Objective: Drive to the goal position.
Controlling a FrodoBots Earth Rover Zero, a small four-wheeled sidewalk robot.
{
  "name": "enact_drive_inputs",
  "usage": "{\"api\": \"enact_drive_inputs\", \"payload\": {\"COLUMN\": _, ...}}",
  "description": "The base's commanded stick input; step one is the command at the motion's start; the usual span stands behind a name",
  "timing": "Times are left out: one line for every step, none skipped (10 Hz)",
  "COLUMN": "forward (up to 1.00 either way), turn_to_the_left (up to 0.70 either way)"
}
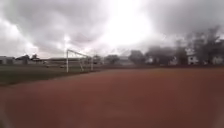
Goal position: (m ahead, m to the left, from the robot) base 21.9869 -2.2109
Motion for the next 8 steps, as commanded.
{"api": "enact_drive_inputs", "payload": {"forward": 0.7, "turn_to_the_left": 0.0}}
{"api": "enact_drive_inputs", "payload": {"forward": 0.7, "turn_to_the_left": 0.0}}
{"api": "enact_drive_inputs", "payload": {"forward": 0.7, "turn_to_the_left": 0.0}}
{"api": "enact_drive_inputs", "payload": {"forward": 0.7, "turn_to_the_left": 0.0}}
{"api": "enact_drive_inputs", "payload": {"forward": 0.7, "turn_to_the_left": 0.0}}
{"api": "enact_drive_inputs", "payload": {"forward": 0.7, "turn_to_the_left": 0.0}}
{"api": "enact_drive_inputs", "payload": {"forward": 0.7, "turn_to_the_left": 0.0}}
{"api": "enact_drive_inputs", "payload": {"forward": 0.7, "turn_to_the_left": 0.0}}
